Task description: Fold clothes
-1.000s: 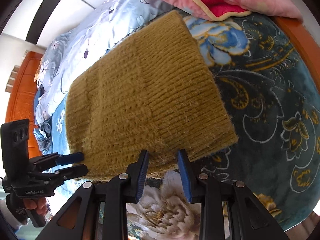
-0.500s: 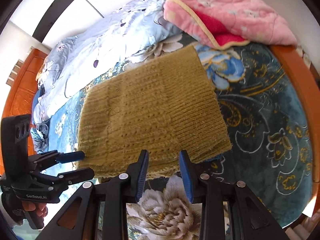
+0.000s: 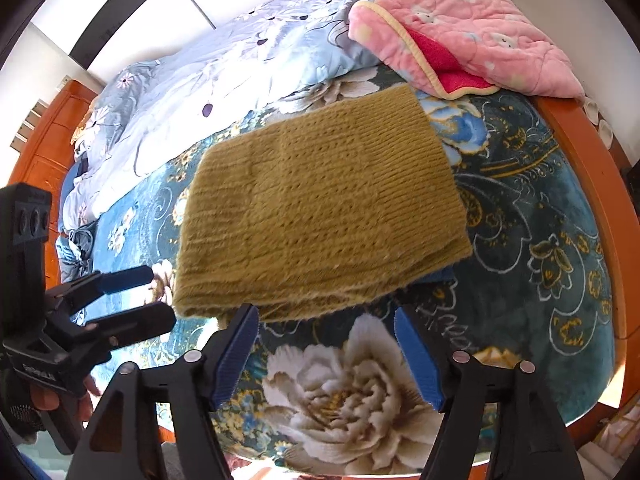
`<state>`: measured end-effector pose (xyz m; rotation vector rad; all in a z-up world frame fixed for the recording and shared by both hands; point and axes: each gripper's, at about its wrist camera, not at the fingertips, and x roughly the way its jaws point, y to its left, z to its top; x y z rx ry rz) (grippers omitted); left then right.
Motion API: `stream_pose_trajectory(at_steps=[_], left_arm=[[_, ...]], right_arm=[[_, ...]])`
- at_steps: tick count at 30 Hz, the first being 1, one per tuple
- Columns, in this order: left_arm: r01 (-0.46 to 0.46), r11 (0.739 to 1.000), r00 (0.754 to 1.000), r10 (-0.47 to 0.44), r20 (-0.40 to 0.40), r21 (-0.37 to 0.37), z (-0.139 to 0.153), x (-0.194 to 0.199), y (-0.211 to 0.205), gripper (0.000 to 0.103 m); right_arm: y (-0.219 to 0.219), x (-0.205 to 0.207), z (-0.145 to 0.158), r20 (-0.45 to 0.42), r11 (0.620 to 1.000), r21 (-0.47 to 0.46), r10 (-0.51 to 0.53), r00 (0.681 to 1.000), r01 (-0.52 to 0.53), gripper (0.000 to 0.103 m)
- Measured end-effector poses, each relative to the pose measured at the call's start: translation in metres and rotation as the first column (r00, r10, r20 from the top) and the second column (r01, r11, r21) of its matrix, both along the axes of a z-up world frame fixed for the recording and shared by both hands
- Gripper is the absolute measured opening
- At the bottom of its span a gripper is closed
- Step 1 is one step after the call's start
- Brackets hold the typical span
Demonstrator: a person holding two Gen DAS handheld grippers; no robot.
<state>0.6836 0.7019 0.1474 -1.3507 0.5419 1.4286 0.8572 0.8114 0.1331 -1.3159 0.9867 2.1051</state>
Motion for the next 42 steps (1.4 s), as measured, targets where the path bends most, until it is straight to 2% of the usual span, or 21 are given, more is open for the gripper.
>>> stream_pose_trajectory(at_steps=[2, 3, 5, 9, 17, 22, 25, 32, 37, 42], left_arm=[[0.005, 1.000, 1.000, -0.005, -0.021, 0.006, 0.003, -0.001, -0.005, 0.103], [0.009, 1.000, 1.000, -0.009, -0.021, 0.011, 0.004, -0.003, -0.007, 0.103], [0.027, 0.999, 0.999, -0.026, -0.018, 0.022, 0.008, -0.005, -0.013, 0.103], [0.075, 0.997, 0.992, -0.071, -0.103, 0.032, 0.018, -0.003, -0.023, 0.103], [0.078, 0.996, 0.979, -0.068, -0.195, 0.041, 0.024, -0.002, -0.042, 0.103], [0.091, 0.993, 0.981, -0.077, -0.177, 0.077, 0.020, -0.004, -0.061, 0.103], [0.103, 0.992, 0.977, -0.087, -0.193, 0.076, 0.014, -0.003, -0.072, 0.103], [0.058, 0.998, 0.969, -0.060, -0.239, -0.017, -0.011, 0.002, -0.094, 0.103], [-0.033, 0.995, 0.946, 0.000, -0.326, -0.098, -0.035, 0.016, -0.108, 0.103], [-0.103, 0.985, 0.956, 0.060, -0.287, -0.138, -0.064, 0.025, -0.123, 0.103]], right_arm=[[-0.008, -0.001, 0.002, 0.014, 1.000, 0.014, -0.004, 1.000, 0.004, 0.078], [-0.012, -0.001, 0.003, 0.019, 1.000, 0.023, -0.007, 1.000, 0.006, 0.085], [-0.018, -0.002, 0.007, 0.017, 0.999, 0.037, -0.015, 1.000, 0.014, 0.092], [-0.029, -0.004, 0.015, 0.022, 0.996, 0.081, -0.037, 0.999, 0.035, 0.103], [-0.060, 0.000, 0.016, 0.056, 0.984, 0.146, -0.108, 0.993, 0.099, 0.103], [-0.085, 0.004, 0.009, 0.111, 0.978, 0.165, -0.143, 0.983, 0.124, 0.103], [-0.104, 0.006, 0.005, 0.130, 0.975, 0.181, -0.155, 0.979, 0.130, 0.103], [-0.139, 0.014, -0.005, 0.147, 0.973, 0.164, -0.190, 0.971, 0.166, 0.103], [-0.153, 0.019, -0.019, 0.174, 0.986, 0.151, -0.095, 0.980, 0.069, 0.103], [-0.159, 0.027, -0.035, 0.184, 0.990, 0.138, -0.011, 0.983, -0.015, 0.103]])
